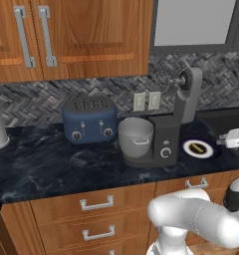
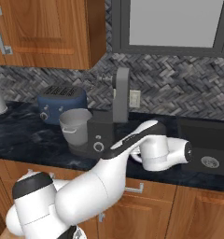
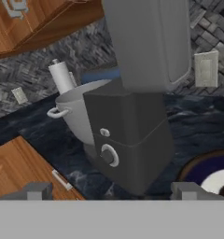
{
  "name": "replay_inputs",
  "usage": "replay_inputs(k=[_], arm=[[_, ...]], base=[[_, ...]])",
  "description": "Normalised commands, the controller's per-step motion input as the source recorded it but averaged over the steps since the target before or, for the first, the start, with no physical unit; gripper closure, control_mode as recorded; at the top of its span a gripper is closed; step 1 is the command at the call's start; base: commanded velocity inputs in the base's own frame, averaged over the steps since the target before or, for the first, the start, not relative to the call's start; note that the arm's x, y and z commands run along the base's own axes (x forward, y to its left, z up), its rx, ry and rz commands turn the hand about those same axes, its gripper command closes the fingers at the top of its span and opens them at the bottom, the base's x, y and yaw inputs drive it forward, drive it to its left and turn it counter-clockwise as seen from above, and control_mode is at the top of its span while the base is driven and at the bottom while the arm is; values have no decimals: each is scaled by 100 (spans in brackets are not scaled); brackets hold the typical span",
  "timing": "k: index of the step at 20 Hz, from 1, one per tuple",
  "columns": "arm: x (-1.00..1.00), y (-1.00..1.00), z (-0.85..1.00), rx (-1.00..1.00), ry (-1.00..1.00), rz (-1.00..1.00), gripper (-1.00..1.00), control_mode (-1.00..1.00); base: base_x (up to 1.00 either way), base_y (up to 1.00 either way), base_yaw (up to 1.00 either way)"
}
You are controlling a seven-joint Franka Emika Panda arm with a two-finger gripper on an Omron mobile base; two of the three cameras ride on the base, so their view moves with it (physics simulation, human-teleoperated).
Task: Add butter and sugar cubes to the stand mixer bowl and then turn on the stand mixer to begin making frosting.
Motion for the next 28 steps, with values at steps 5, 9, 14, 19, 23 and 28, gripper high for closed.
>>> replay_inputs(k=[5, 9, 14, 19, 23, 28], arm=[[3, 0, 0, 5, 0, 6, -100, -100], [-6, 12, -15, 0, 0, 0, -100, -100], [1, 23, -22, -3, 0, -4, -100, -100], [14, 17, -21, -6, 0, -8, -100, -100], [14, 4, -24, -6, 0, -7, -100, -100], [18, 0, -29, -4, 0, -1, -100, -100]], base=[[0, 0, 0], [0, 0, 0], [0, 0, 0], [0, 0, 0], [0, 0, 0], [0, 0, 0]])
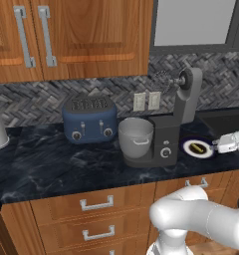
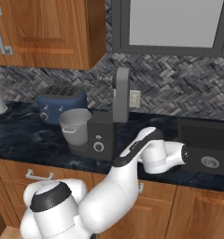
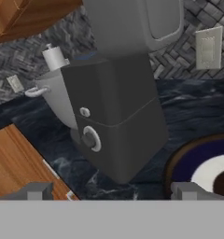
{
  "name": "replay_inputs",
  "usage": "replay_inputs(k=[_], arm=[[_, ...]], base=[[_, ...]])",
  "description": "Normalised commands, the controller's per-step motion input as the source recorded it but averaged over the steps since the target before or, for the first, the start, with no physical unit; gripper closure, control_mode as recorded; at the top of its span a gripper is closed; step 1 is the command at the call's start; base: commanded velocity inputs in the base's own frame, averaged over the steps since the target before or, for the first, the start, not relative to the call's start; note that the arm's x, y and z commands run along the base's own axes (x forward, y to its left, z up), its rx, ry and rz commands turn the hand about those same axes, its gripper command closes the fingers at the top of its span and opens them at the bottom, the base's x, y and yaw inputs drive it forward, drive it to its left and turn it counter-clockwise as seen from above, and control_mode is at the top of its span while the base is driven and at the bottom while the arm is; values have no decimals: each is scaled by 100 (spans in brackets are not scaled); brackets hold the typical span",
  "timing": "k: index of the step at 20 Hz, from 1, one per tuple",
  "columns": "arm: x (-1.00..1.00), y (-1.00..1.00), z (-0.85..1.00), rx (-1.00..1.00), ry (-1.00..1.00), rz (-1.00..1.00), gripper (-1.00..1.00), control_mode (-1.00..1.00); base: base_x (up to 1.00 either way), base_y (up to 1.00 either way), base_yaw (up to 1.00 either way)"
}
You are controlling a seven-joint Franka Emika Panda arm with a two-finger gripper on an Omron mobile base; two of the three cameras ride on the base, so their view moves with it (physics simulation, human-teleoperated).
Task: Add butter and sugar cubes to the stand mixer bowl and then turn on the stand mixer to begin making frosting.
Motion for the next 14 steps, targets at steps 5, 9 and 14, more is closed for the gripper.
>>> replay_inputs(k=[5, 9, 14], arm=[[30, 0, -32, -3, 0, 0, -100, -100], [37, 0, -26, 0, 0, 0, -100, -100], [26, -13, -17, 0, 0, 0, -100, -100]], base=[[0, 0, 0], [0, 0, 0], [0, 0, 0]])
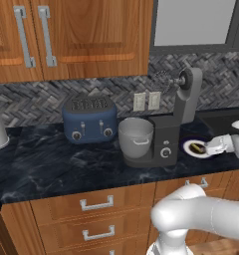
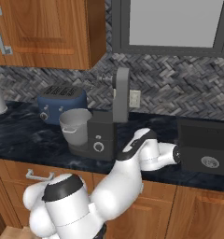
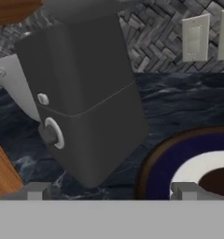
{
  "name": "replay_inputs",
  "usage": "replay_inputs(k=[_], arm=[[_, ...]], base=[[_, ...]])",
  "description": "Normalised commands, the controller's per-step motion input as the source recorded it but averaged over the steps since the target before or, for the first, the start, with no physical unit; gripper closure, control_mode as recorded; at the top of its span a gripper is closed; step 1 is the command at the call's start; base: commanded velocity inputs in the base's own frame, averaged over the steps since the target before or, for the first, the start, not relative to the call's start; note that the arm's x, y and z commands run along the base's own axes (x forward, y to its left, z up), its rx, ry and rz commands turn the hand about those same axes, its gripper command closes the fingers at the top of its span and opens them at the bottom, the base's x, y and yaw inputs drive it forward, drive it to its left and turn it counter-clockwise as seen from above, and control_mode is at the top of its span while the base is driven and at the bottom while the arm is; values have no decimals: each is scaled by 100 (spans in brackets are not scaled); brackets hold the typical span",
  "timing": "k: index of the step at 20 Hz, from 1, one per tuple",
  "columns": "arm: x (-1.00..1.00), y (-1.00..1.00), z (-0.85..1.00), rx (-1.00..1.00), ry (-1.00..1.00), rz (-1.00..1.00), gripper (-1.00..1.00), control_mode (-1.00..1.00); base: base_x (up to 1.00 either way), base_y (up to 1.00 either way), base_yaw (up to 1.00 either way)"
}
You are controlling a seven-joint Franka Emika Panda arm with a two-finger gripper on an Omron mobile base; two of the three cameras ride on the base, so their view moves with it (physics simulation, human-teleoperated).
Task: Add butter and sugar cubes to the stand mixer bowl and then turn on the stand mixer to begin making frosting.
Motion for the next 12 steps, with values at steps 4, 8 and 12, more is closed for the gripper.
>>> replay_inputs(k=[4, 8, 12], arm=[[24, -19, -16, 0, 0, 0, -100, -100], [23, -19, -16, 0, 0, 0, -100, -100], [22, -13, -20, 0, 0, 0, -100, -100]], base=[[0, 0, 0], [0, 0, 0], [0, 0, 0]])
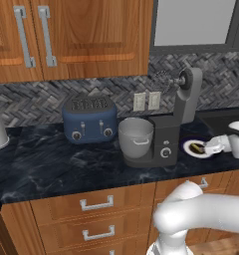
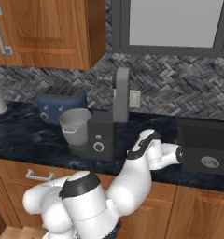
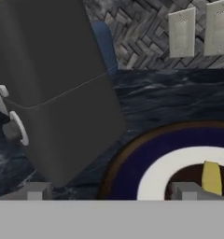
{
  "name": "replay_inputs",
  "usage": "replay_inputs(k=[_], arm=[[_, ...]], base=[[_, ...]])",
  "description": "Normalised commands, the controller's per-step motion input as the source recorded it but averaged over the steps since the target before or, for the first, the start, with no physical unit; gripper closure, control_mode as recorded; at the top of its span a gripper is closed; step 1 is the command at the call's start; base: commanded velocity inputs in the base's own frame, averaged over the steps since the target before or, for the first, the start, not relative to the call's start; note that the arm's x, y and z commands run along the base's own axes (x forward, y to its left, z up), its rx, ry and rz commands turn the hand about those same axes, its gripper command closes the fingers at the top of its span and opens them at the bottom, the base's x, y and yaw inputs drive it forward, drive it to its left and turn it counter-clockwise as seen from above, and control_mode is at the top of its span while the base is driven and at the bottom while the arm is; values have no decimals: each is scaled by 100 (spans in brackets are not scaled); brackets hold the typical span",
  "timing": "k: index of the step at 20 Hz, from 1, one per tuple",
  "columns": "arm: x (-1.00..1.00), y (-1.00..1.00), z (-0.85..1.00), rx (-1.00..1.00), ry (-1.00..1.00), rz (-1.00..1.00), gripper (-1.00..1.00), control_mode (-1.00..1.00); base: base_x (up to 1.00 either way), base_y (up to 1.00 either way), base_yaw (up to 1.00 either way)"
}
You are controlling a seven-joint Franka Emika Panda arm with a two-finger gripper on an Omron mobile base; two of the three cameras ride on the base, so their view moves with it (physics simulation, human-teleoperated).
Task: Add butter and sugar cubes to the stand mixer bowl and then turn on the stand mixer to begin making frosting.
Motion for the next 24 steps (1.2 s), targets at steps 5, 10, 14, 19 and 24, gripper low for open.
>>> replay_inputs(k=[5, 10, 14, 19, 24], arm=[[26, -1, -26, 0, 0, 0, -100, -100], [29, -2, -17, 0, 0, 0, -100, -100], [24, -11, -15, 0, -2, 0, -100, -100], [21, -11, -23, 0, -2, 0, -100, -100], [21, -16, -17, 0, -2, 0, -100, -100]], base=[[0, 0, 0], [0, 0, 0], [0, 0, 0], [0, 0, 0], [0, 0, 0]])
